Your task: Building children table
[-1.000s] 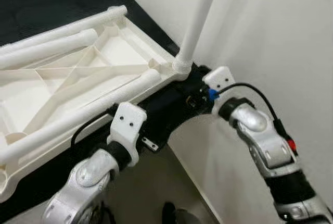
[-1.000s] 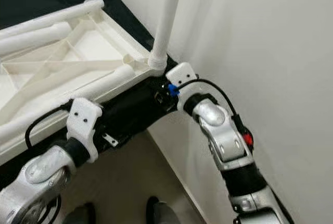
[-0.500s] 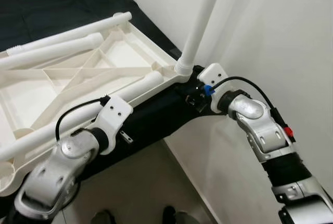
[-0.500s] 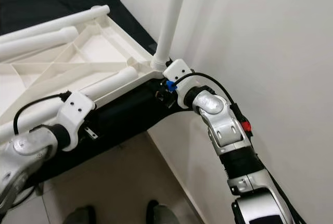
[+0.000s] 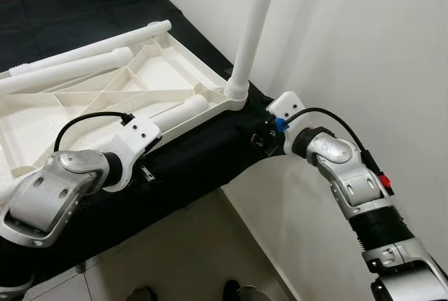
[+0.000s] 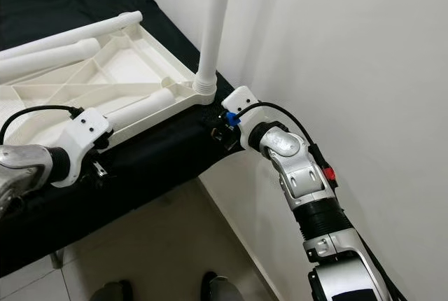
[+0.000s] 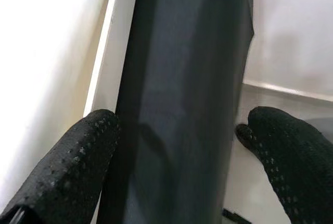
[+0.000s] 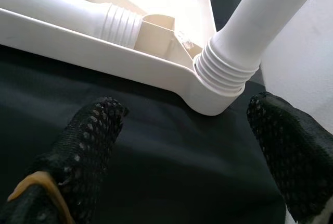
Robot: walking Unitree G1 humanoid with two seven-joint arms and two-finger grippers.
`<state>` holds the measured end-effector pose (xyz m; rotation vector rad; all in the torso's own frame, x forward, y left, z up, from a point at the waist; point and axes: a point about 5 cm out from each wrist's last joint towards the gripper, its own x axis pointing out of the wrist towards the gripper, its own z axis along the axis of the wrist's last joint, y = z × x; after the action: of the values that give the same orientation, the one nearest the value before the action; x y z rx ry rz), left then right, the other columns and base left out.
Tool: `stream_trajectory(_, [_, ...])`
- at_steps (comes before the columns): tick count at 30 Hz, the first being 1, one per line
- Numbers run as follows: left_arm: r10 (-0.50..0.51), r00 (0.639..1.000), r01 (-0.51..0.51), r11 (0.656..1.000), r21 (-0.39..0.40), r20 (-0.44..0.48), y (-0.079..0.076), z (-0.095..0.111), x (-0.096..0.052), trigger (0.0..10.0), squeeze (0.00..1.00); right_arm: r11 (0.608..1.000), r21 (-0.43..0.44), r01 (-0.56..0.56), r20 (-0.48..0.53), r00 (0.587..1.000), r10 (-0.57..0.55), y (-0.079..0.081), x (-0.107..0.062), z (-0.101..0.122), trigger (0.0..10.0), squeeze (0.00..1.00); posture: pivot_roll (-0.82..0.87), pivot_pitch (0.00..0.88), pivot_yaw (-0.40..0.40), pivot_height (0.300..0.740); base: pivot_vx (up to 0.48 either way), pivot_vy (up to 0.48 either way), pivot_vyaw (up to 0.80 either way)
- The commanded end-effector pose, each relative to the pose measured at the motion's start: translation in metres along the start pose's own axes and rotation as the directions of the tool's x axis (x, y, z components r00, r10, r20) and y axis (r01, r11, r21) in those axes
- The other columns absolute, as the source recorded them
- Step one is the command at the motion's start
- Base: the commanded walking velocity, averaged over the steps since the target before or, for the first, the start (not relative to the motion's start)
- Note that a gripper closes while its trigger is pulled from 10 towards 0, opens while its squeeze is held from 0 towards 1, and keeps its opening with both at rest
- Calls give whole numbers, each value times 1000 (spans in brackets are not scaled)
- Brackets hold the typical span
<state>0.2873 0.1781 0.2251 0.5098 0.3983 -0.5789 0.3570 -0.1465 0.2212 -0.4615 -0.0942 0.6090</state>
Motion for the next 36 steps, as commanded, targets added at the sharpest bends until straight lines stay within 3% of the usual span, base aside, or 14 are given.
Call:
stream_trajectory(1, [-29,999,28,1000,-10,-30,-2,-2,-2,10000,0,1000,3,6,8,1000,-6,-1,-1,-1,10000,0,98,226,-75,740,0,0,0])
stream_trajectory(22, [-30,994,34,999,33,-103,1,14,-24,10000,0,1000,25,13,12,1000,-13,-2,4,-1,10000,0,109,255,-78,740,0,0,0])
stream_trajectory(31, [-35,982,43,998,39,-185,-5,-6,-26,10000,0,999,32,14,24,1000,-15,-4,6,3,10000,0,108,253,-78,740,0,0,0])
stream_trajectory(36, [-14,980,25,998,53,-197,-3,-4,-27,10000,0,999,28,19,26,999,-20,-6,5,3,10000,0,109,258,-80,740,0,0,0])
